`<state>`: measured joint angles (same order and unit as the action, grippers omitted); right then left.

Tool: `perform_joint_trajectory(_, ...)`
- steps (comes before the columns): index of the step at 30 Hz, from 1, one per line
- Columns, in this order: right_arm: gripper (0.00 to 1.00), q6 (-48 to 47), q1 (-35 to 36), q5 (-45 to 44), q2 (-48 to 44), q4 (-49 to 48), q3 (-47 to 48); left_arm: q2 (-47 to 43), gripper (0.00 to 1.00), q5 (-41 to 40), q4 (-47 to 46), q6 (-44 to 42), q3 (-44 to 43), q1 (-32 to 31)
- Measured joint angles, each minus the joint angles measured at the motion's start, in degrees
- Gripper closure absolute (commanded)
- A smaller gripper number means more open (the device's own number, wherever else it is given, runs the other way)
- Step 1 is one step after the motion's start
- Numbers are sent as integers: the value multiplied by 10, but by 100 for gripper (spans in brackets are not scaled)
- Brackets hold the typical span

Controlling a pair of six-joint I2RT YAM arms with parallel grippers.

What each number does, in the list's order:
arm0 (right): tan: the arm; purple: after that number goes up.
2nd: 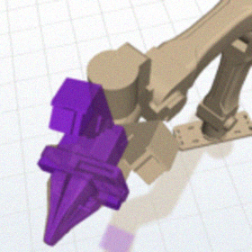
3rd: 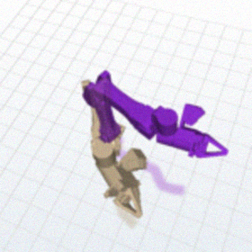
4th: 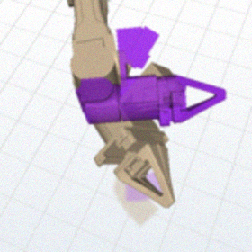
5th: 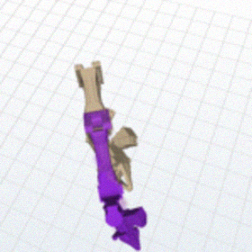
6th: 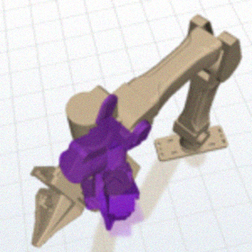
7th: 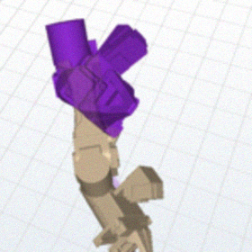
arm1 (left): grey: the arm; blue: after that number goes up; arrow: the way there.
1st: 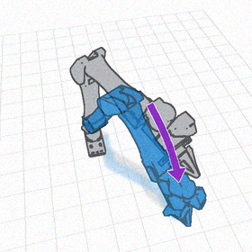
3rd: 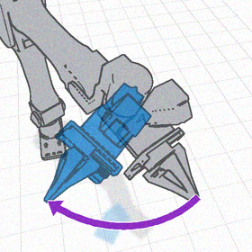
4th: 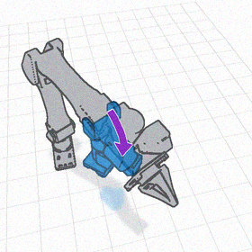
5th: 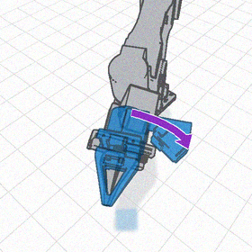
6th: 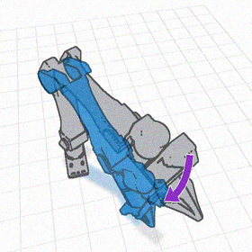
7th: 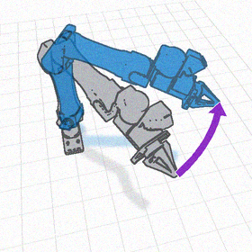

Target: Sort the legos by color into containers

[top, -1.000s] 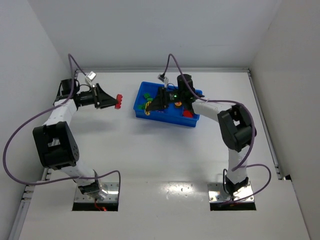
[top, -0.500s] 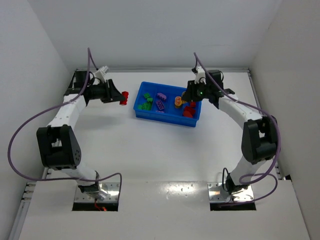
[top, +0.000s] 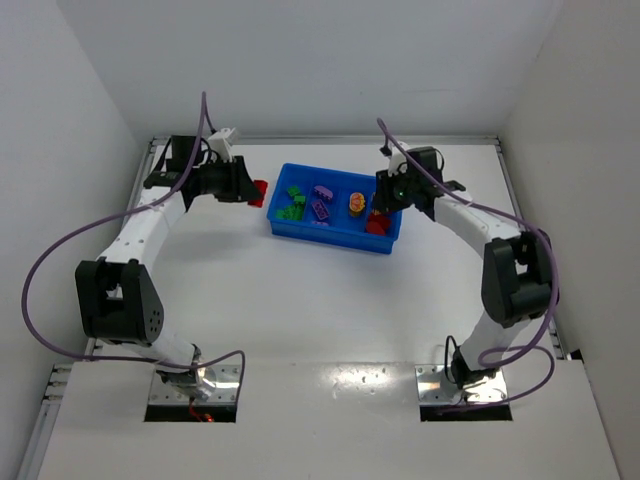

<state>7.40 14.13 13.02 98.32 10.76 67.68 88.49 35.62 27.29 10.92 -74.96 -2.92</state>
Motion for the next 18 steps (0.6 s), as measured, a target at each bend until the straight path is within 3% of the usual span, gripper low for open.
perform_joint_trajectory(10,100,24,43,27,102,-20,62,-18,88,-24,6,-5,6,0)
perform_joint_trajectory(13,75,30,50,25,134,-21,74,-28,88,-29,7,-9,6,3)
perform_joint_trajectory(14,57,31,51,24,141,-20,77,-30,88,-29,7,-10,6,3)
perform_joint_trajectory(15,48,32,51,24,149,-20,80,-32,88,-31,7,-11,6,3)
perform_joint_trajectory(18,24,37,56,21,164,-23,98,-34,88,-31,8,-13,9,4)
